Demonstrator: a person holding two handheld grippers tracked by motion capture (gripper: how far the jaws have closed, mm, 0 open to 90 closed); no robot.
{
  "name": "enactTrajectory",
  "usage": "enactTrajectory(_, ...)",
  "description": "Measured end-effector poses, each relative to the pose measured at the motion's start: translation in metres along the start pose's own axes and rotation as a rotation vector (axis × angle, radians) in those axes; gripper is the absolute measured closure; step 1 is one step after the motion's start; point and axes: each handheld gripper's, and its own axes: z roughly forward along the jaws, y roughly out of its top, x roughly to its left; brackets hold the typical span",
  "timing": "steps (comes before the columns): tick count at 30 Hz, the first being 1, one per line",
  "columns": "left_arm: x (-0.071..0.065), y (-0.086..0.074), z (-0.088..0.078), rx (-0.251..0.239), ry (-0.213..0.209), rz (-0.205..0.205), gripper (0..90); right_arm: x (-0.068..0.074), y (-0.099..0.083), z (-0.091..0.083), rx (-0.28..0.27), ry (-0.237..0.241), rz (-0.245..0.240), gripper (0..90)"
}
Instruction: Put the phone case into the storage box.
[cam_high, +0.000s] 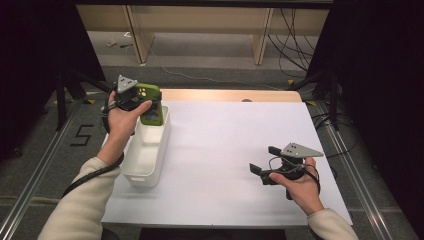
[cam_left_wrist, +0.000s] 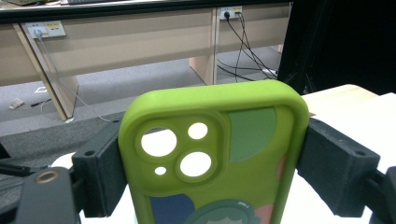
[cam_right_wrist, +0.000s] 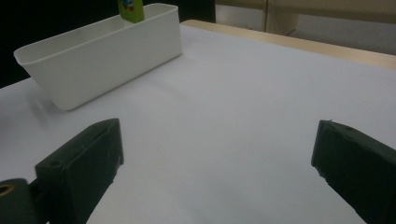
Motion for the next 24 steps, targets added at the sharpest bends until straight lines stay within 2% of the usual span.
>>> enactTrajectory(24,0.002,0.004,0.011,0.005,-0.006,0.0,16.3,0.0,0.0,0.0,0.0,-0.002,0.001,3.1)
